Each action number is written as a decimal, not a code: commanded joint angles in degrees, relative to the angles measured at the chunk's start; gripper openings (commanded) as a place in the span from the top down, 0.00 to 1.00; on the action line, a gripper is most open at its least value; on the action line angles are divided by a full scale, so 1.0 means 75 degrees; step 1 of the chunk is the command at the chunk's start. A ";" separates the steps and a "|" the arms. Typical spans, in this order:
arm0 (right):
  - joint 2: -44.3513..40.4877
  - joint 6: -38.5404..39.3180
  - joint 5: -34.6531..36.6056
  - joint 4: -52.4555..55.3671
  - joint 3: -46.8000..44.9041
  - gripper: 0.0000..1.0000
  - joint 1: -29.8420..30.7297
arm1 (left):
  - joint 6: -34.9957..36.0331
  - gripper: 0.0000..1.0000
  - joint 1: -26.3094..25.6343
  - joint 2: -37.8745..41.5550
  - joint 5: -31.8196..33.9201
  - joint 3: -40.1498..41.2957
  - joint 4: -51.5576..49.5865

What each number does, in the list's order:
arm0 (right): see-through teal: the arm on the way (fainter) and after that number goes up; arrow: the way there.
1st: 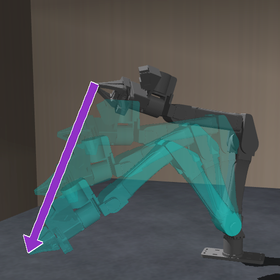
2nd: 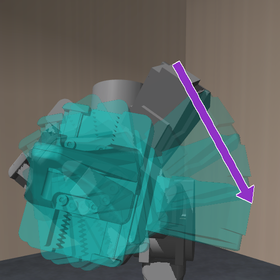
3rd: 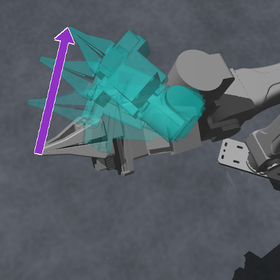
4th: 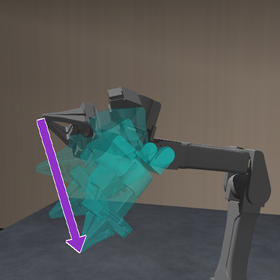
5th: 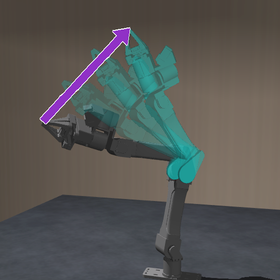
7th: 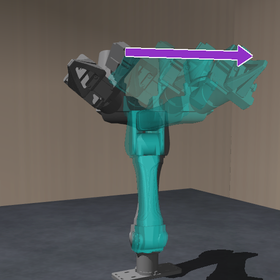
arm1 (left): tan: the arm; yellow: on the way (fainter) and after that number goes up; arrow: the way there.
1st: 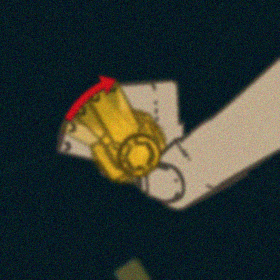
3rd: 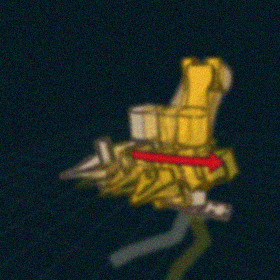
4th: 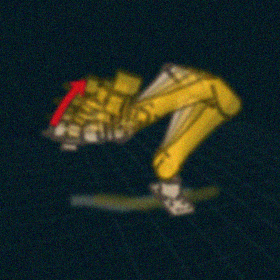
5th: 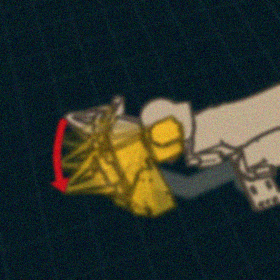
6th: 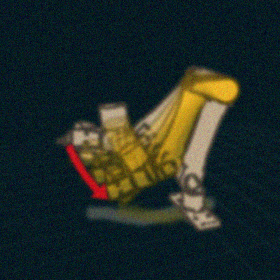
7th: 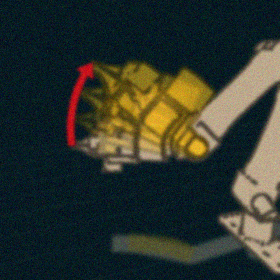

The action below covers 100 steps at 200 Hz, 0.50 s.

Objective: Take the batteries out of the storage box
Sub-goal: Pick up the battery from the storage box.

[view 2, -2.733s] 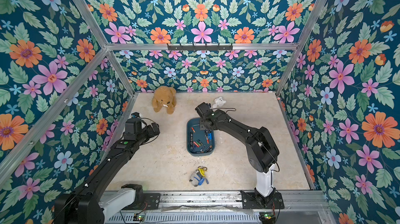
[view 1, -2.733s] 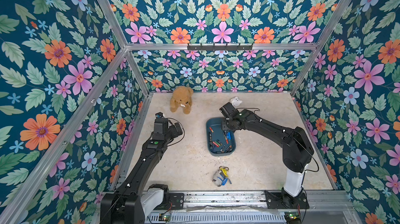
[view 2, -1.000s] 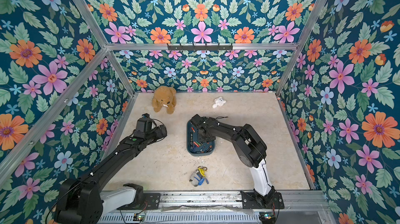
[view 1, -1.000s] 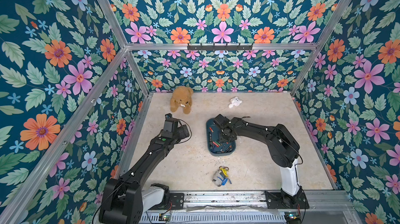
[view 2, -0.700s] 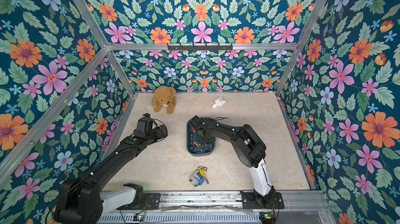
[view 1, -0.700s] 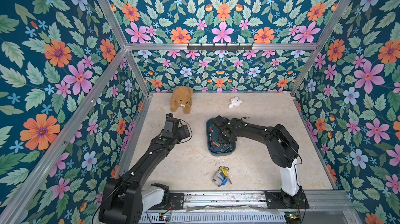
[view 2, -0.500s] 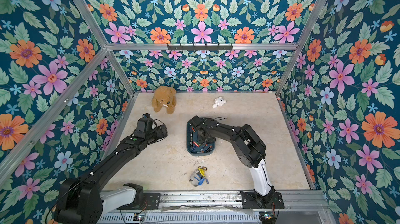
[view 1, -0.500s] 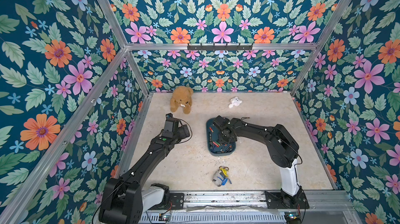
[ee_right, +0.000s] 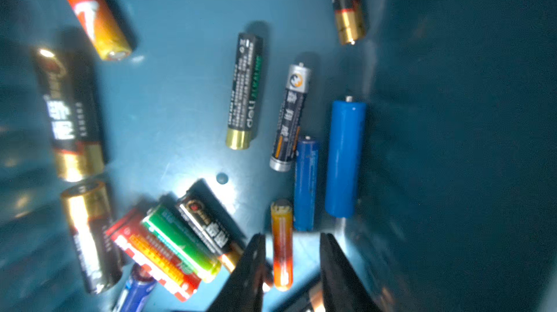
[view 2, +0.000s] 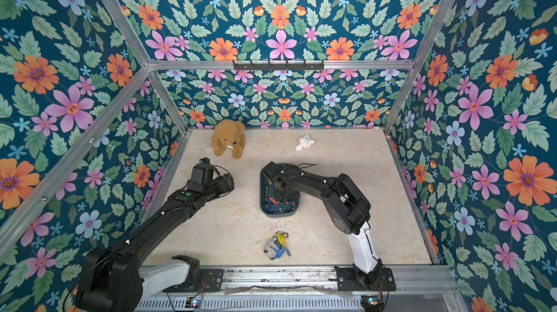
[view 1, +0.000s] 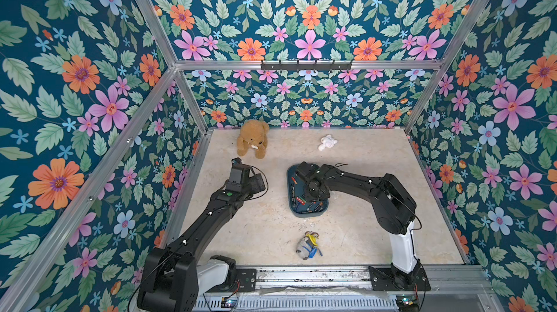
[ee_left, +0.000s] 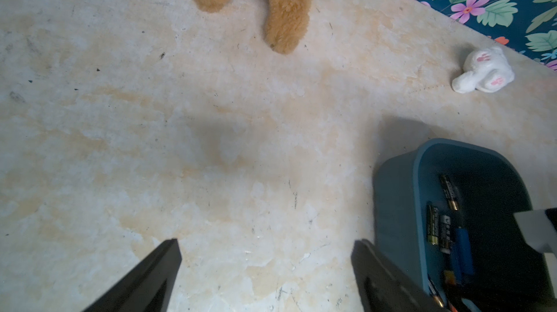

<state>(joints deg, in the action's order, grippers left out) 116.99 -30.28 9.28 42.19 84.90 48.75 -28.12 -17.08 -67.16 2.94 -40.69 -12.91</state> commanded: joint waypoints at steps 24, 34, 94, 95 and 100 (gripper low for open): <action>0.0023 -0.0052 -0.0124 0.0036 -0.0029 0.72 0.0015 | -0.0024 0.06 -0.0022 0.0011 0.0069 -0.0080 -0.0152; 0.0002 -0.0058 -0.0136 0.0025 -0.0047 0.73 0.0016 | -0.0024 0.06 -0.0032 0.0015 0.0083 -0.0102 -0.0186; 0.0029 -0.0040 -0.0194 -0.0058 -0.0123 0.79 0.0010 | -0.0036 0.06 -0.0078 -0.0022 0.0086 -0.0188 -0.0268; 0.0032 -0.0040 -0.0194 -0.0065 -0.0126 0.79 0.0013 | -0.0036 0.06 -0.0078 -0.0022 0.0087 -0.0188 -0.0276; 0.0030 -0.0040 -0.0205 -0.0071 -0.0138 0.80 0.0005 | -0.0019 0.07 -0.0094 -0.0031 0.0083 -0.0199 -0.0283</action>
<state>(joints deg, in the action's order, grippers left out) 116.99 -30.30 7.90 41.76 84.18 48.77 -28.32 -17.61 -67.22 3.01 -41.67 -14.44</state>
